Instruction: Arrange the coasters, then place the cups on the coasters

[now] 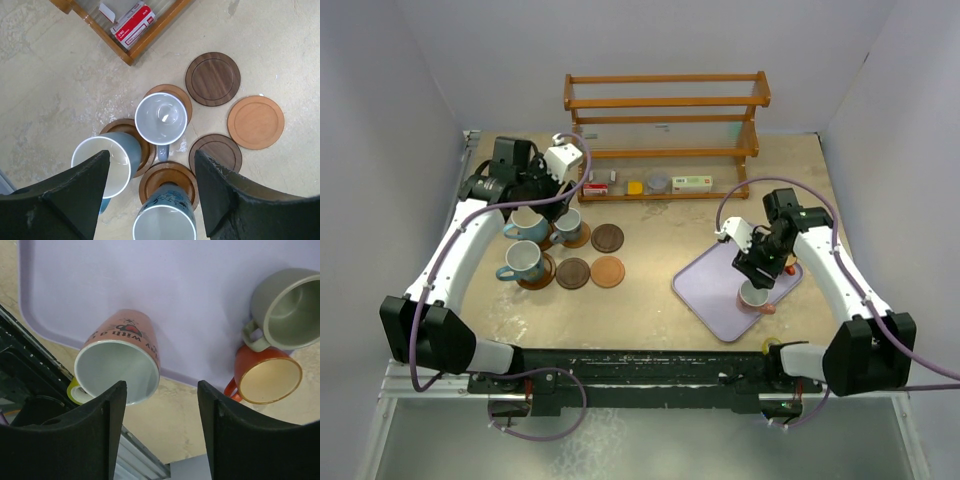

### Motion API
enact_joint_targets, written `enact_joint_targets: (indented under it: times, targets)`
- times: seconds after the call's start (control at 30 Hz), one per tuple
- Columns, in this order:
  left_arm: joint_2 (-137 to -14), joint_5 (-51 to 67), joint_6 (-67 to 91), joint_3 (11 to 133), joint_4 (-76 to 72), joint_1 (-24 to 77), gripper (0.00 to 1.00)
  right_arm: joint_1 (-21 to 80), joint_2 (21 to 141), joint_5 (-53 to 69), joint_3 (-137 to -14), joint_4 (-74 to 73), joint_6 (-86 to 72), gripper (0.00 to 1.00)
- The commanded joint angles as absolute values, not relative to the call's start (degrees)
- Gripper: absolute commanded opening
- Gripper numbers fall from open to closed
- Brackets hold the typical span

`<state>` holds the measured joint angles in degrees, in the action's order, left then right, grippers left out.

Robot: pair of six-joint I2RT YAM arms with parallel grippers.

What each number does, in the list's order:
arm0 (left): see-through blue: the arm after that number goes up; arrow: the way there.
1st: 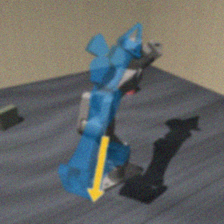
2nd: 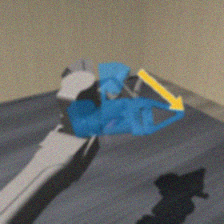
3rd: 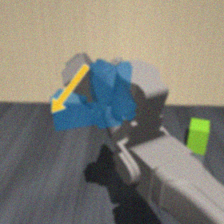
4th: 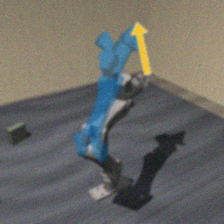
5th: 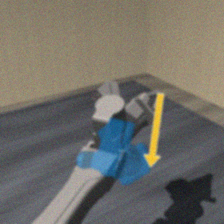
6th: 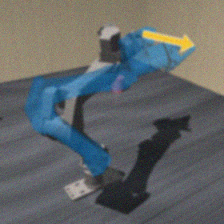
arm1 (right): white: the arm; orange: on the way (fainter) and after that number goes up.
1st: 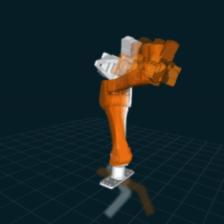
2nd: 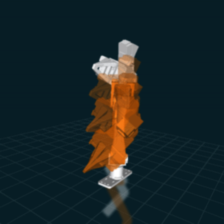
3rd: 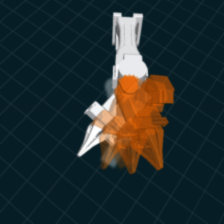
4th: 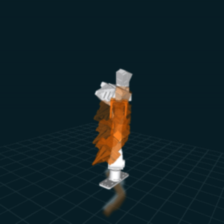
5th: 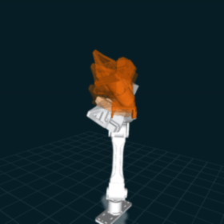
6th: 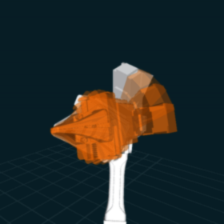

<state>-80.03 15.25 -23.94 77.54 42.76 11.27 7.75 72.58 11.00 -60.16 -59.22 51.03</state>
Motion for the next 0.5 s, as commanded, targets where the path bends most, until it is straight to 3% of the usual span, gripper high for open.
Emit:
enact_joint_targets:
  times: [0.0, 0.47]
  targets:
    - [-77.92, 16.49, -22.98, 77.1, 40.45, 10.9, 0.66, 6.43, 73.8, 11.3, -58.23, -57.65, 50.73, 0.59]
    - [-77.87, 17.07, -22.37, 76.86, 40.05, 10.94, 0.66, 5.89, 77.42, 13.55, -54.69, -53.44, 46.86, 0.26]
